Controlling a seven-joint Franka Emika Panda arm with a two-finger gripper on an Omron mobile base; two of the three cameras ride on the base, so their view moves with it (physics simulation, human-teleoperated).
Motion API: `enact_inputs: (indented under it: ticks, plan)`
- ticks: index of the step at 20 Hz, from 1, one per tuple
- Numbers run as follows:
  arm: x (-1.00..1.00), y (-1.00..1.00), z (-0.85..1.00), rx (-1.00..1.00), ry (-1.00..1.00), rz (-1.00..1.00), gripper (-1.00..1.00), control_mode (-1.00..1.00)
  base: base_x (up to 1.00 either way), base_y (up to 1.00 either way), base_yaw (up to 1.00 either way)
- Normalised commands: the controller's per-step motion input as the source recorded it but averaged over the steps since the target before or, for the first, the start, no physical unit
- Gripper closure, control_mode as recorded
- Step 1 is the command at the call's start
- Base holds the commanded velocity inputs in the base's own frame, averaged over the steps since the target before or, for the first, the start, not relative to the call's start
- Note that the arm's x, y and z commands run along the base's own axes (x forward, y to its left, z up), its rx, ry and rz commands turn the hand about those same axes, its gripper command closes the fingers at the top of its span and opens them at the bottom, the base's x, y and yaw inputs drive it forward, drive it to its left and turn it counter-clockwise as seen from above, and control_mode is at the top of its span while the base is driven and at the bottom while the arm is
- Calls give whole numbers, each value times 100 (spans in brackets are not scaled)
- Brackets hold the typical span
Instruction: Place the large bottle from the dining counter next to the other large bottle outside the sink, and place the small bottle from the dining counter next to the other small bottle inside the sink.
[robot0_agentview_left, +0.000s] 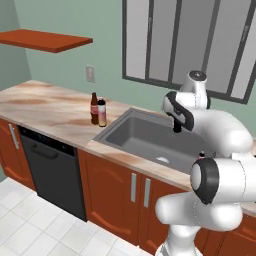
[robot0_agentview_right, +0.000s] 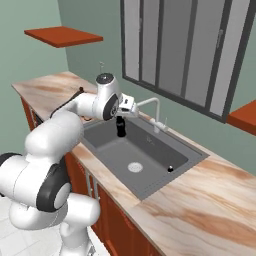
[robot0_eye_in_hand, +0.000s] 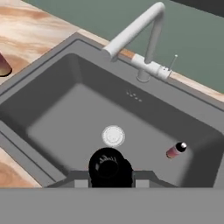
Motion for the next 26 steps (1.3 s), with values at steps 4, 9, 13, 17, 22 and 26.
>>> enact_inputs:
  ticks: [4, 9, 13, 17, 22, 26]
  plan:
    - [33, -14, -48, 0, -1, -9, 100, -100, 0, 0, 0]
    - [36, -11, -55, 0, -1, -8, 100, -100, 0, 0, 0]
    - [34, -11, -47, 0, 0, -8, 100, -100, 0, 0, 0]
    - [34, -21, -43, 1, 0, -7, 100, -100, 0, 0, 0]
    - [28, -30, -30, 3, 1, -7, 100, -100, 0, 0, 0]
    - [27, -31, -39, 3, 1, -6, 100, -100, 0, 0, 0]
